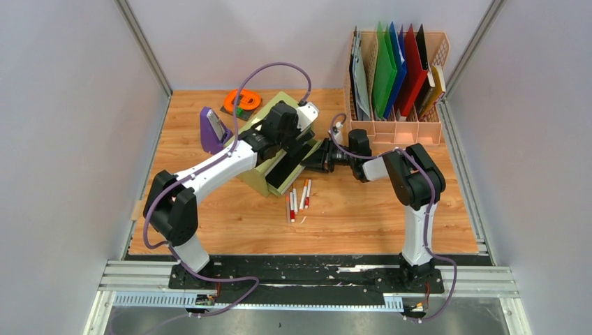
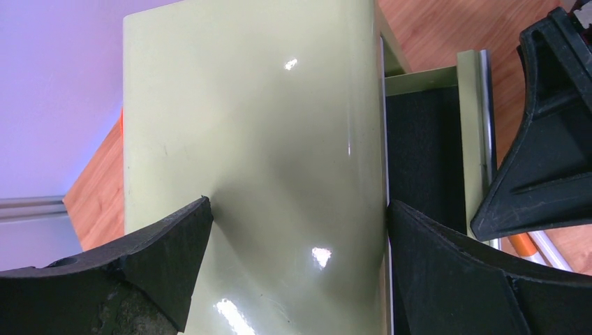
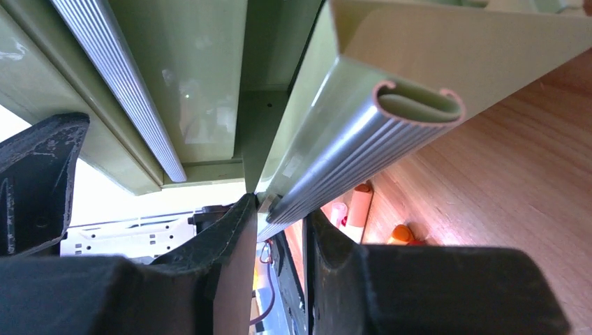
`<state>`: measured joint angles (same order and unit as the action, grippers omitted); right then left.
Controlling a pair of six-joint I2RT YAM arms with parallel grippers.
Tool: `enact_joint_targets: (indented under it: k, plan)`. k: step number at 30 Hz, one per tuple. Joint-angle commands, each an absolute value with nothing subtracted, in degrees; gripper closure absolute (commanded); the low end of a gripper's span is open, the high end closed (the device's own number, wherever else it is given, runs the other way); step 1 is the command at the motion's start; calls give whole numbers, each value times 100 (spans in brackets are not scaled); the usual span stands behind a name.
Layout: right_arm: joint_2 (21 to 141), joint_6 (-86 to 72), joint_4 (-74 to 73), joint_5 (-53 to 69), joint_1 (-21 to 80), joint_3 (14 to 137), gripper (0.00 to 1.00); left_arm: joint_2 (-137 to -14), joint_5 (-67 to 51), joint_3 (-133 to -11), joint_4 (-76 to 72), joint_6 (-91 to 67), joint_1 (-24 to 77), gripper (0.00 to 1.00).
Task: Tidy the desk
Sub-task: Open the drawer in the storage box.
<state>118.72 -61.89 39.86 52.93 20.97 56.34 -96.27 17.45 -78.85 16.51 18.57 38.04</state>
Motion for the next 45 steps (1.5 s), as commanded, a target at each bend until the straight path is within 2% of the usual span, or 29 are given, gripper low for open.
enact_joint_targets:
  k: [1,5,8,10,26,37,45]
  plan:
    - [11504,-5342,4355,5441,2155,5661,80,-9430,2111,-7680,2132,2049,3492,0]
    - [11578,-5216,4198,5477,2208,5747,58,-9433,2145,-7600,2135,2161,3490,0]
    - [11553,-5057,4058,5531,2209,5847,46,-9444,2210,-7540,2124,2302,3485,0]
    - [11506,-4878,3833,5577,2198,5918,43,-9448,2267,-7498,2092,2412,3481,0]
    - [10727,-2473,1779,5354,2050,5816,42,-9300,2119,-7240,1952,2588,3070,0]
    - [10119,-756,346,3878,2782,5479,42,-9215,1963,-7211,1966,2358,2882,0]
    - [9791,-243,142,2679,3434,5214,45,-8725,1128,-7406,2305,1923,2839,0]
